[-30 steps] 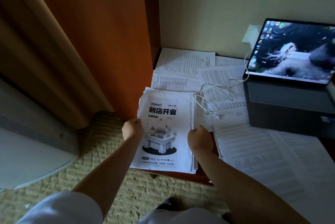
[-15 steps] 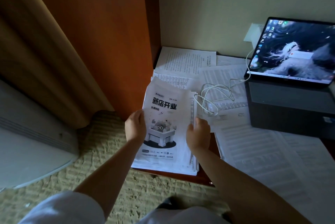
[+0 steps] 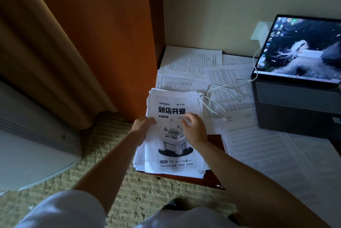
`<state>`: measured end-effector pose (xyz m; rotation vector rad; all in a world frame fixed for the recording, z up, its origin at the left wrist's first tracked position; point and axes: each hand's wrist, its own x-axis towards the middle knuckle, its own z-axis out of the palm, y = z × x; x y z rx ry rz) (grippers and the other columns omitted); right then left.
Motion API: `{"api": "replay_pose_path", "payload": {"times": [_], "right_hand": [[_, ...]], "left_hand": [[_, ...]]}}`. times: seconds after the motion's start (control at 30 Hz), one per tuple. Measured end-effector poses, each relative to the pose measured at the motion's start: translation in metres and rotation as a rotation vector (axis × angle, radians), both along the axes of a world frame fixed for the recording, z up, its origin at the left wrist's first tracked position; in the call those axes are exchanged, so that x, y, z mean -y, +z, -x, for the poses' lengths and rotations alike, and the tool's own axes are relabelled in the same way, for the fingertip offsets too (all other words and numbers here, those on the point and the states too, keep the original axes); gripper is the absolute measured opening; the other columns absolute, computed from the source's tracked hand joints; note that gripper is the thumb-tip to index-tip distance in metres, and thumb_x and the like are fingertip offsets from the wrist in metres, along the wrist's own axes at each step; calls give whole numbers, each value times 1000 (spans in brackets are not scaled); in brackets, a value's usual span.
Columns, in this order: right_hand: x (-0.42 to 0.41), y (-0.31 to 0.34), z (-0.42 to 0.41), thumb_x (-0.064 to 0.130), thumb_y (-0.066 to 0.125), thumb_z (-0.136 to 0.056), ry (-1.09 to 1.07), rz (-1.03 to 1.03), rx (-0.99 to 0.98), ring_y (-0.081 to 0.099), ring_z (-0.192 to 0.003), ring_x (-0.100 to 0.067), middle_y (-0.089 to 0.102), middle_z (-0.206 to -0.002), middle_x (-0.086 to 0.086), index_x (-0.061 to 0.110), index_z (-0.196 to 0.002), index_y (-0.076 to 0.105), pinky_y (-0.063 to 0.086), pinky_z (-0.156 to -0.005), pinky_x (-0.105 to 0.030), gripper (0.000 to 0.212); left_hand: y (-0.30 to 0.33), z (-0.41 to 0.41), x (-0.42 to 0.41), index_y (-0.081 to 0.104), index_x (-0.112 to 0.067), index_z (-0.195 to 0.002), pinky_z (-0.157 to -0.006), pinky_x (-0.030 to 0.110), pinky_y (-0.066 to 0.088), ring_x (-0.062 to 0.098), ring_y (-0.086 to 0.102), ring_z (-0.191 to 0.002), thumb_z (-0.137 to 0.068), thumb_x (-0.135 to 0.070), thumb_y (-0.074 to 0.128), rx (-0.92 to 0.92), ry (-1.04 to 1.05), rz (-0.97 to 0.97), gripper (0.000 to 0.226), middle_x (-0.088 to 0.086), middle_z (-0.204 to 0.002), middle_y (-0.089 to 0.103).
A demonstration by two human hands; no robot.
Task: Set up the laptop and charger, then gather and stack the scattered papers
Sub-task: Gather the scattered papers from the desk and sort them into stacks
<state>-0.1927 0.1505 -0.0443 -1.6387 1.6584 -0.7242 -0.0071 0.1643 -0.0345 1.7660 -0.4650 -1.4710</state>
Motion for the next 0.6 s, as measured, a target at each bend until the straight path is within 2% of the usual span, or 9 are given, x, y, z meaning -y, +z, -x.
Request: {"api": "replay_pose_path", "payload": {"times": [0.07, 0.13, 0.17, 0.23, 0.27, 0.33, 0.4, 0.5, 0.6], "right_hand": [[-1, 3, -6, 14, 55, -91, 42, -29, 37, 55, -113, -20, 61, -119, -6, 9, -116, 62, 44, -94, -28, 26], [0, 7, -9, 17, 55, -92, 57, -57, 26, 52, -117, -19, 59, -124, -4, 11, -120, 60, 42, -97, -29, 30], [1, 8, -9, 19, 55, -92, 101, -66, -3, 51, -119, -19, 58, -126, -3, 12, -123, 58, 42, -98, -30, 32], [1, 6, -7, 21, 52, -94, 264, -103, -80, 52, -120, -19, 56, -132, -2, 14, -130, 54, 42, -98, -29, 37], [-1, 6, -6, 19, 50, -95, 344, -142, -115, 54, -119, -18, 55, -134, -2, 16, -133, 53, 42, -96, -26, 38], [-4, 1, -3, 15, 46, -96, 430, -167, -200, 56, -116, -16, 54, -135, 0, 19, -130, 56, 41, -91, -21, 36], [-6, -1, -6, 12, 44, -95, 399, -121, -275, 58, -110, -16, 61, -125, -1, 17, -119, 63, 45, -89, -23, 31], [1, 3, -16, 12, 40, -94, 342, -69, -364, 64, -90, -19, 69, -94, -5, 10, -95, 67, 53, -78, -32, 27], [9, 1, -21, 12, 37, -92, 301, -75, -394, 63, -78, -17, 68, -81, -1, 12, -84, 65, 51, -67, -29, 29]], "left_hand": [[2, -3, -3, 59, 6, -106, -87, 53, 53, 41, 64, -95, -72, 13, 59, -74, -118, 7, 35, 27, -110, 64], [3, -7, -7, 55, 1, -121, -87, 50, 54, 40, 64, -104, -63, 13, 67, -175, -251, -23, 60, 23, -116, 65], [7, -7, -9, 55, -4, -122, -84, 44, 56, 36, 64, -105, -65, 9, 70, -208, -318, -39, 60, 19, -116, 66], [15, -6, -8, 58, -8, -116, -71, 32, 57, 28, 66, -96, -82, -6, 67, -235, -330, -41, 35, 13, -108, 67], [17, -6, -4, 59, -7, -111, -68, 30, 55, 26, 65, -92, -88, -14, 62, -245, -259, -19, 24, 13, -103, 67], [17, -10, 13, 60, -4, -104, -68, 30, 53, 26, 65, -88, -91, -19, 59, -218, -48, 23, 20, 15, -99, 65], [14, -13, 31, 60, 0, -101, -66, 32, 54, 26, 65, -86, -89, -17, 64, -135, 60, 25, 21, 15, -96, 65], [12, -14, 49, 62, 1, -97, -70, 33, 57, 27, 66, -88, -84, -9, 69, 13, 126, -31, 18, 15, -97, 66], [18, -18, 60, 64, 4, -99, -60, 28, 58, 24, 66, -82, -81, 0, 70, -112, 136, -44, 19, 17, -99, 66]]}}
